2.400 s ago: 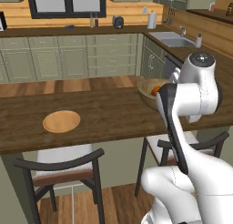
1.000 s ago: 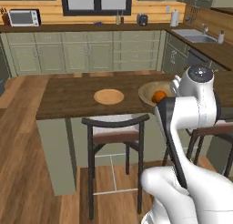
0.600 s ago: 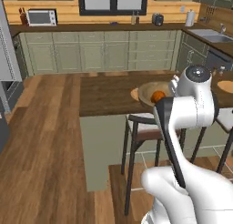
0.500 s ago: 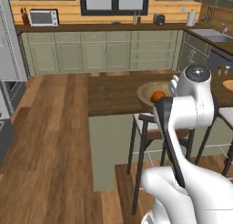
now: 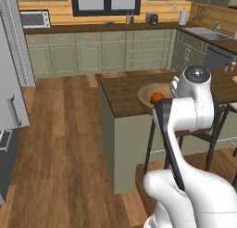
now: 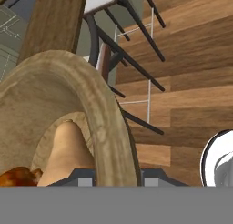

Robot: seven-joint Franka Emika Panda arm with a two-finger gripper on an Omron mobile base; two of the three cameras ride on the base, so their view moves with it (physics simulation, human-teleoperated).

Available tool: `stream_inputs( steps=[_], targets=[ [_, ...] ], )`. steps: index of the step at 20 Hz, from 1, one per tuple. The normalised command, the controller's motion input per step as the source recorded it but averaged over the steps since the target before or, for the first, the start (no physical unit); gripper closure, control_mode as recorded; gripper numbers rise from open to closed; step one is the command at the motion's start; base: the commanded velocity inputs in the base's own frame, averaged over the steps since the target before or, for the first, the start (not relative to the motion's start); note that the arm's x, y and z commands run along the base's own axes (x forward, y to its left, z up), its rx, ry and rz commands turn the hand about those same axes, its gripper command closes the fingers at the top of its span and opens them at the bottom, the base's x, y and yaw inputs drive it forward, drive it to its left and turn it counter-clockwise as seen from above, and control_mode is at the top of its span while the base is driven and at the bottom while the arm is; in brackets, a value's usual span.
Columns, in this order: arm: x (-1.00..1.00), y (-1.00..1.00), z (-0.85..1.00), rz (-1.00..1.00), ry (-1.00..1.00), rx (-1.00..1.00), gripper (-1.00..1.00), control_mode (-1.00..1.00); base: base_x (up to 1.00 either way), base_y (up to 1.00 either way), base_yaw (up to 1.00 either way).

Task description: Pick the chicken drumstick and squash from their plates and place them in the bowl. Then put the bowl in the fridge.

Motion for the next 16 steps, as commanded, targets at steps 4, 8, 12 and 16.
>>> stream_inputs(
  steps=[4, 8, 12, 16],
  targets=[
    [0.00, 0.00, 0.00, 0.00, 0.00, 0.00, 1.00, 1.00, 0.00, 0.29, -0.08],
    [0.00, 0.00, 0.00, 0.00, 0.00, 0.00, 1.00, 1.00, -0.03, 0.21, 0.00],
    [0.00, 0.00, 0.00, 0.00, 0.00, 0.00, 1.00, 1.00, -0.01, 0.38, 0.00],
    [0.00, 0.00, 0.00, 0.00, 0.00, 0.00, 1.00, 1.00, 0.00, 0.57, 0.01]
  ],
)
